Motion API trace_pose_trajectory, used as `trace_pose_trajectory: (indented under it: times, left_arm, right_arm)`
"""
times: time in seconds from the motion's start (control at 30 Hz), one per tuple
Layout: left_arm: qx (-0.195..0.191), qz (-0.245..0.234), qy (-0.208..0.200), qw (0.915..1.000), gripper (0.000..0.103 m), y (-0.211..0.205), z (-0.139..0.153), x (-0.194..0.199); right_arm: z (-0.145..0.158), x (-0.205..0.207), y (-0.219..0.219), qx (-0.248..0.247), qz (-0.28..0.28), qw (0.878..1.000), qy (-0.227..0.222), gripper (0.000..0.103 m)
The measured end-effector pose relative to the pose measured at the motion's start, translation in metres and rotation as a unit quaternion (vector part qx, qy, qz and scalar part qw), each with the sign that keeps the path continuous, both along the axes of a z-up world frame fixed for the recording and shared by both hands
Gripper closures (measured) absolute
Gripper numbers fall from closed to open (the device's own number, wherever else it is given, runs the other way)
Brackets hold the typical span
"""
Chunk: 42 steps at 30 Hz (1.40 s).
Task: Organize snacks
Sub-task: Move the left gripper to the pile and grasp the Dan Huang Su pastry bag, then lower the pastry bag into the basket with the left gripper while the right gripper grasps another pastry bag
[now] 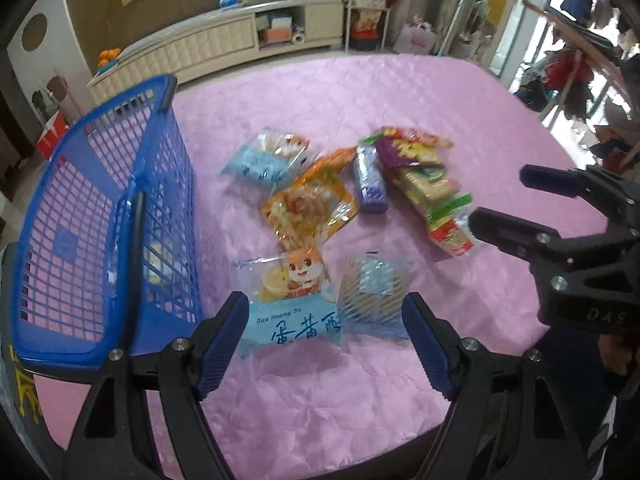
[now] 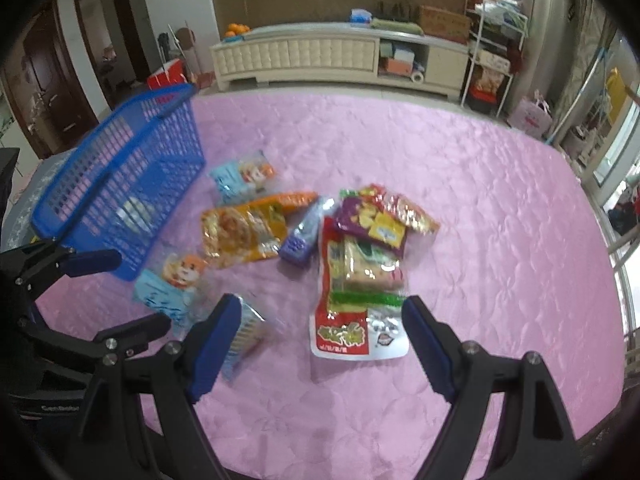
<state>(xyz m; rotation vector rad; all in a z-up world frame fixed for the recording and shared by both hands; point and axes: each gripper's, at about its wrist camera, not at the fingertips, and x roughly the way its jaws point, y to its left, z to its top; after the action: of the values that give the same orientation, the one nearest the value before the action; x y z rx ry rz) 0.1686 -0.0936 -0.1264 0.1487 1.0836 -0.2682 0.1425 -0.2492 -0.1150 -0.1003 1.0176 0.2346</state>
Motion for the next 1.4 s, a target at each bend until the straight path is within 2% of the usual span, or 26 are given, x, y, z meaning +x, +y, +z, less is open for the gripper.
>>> trace_pose_trajectory:
  times: [0.23, 0.47, 0.8, 0.9, 1.13, 1.3, 1.4]
  left_arm:
    - [0.036, 0.021, 0.026, 0.9988, 0.026, -0.006, -0.032, 0.016]
    - [0.031, 0.067, 0.047, 0.9962, 0.026, 0.007, -0.051, 0.04]
    - [0.047, 0.065, 0.056, 0.9952, 0.026, 0.002, -0.069, 0.055]
    - [0.042, 0.07, 0.05, 0.9954, 0.038, 0.004, -0.068, 0.055]
    - [0.017, 0.06, 0.037, 0.9974, 0.041, 0.009, -0.064, 0.045]
    - [-0.007, 0.043, -0.01, 0.999, 0.041, 0.003, -0.031, 0.034]
    - [-0.003, 0.032, -0.05, 0.9983, 0.041, -0.001, -0.006, 0.028]
  right_arm:
    - [-0.017, 0.008, 0.001, -0.009, 0.003, 1.0, 0.018, 0.017]
    - [-0.026, 0.017, -0.003, -0.007, -0.002, 1.0, 0.03, 0.017]
    - [-0.028, 0.031, 0.0, -0.007, 0.004, 0.999, 0.037, 0.017]
    - [-0.028, 0.037, 0.001, -0.002, 0.009, 0.999, 0.042, 0.017]
    - [-0.029, 0.049, 0.004, 0.006, 0.013, 0.999, 0.052, 0.017]
    - [-0.02, 0.056, 0.001, 0.016, 0.009, 0.999, 0.048, 0.017]
    - [-0.008, 0.057, 0.001, 0.018, 0.008, 0.999, 0.034, 0.017]
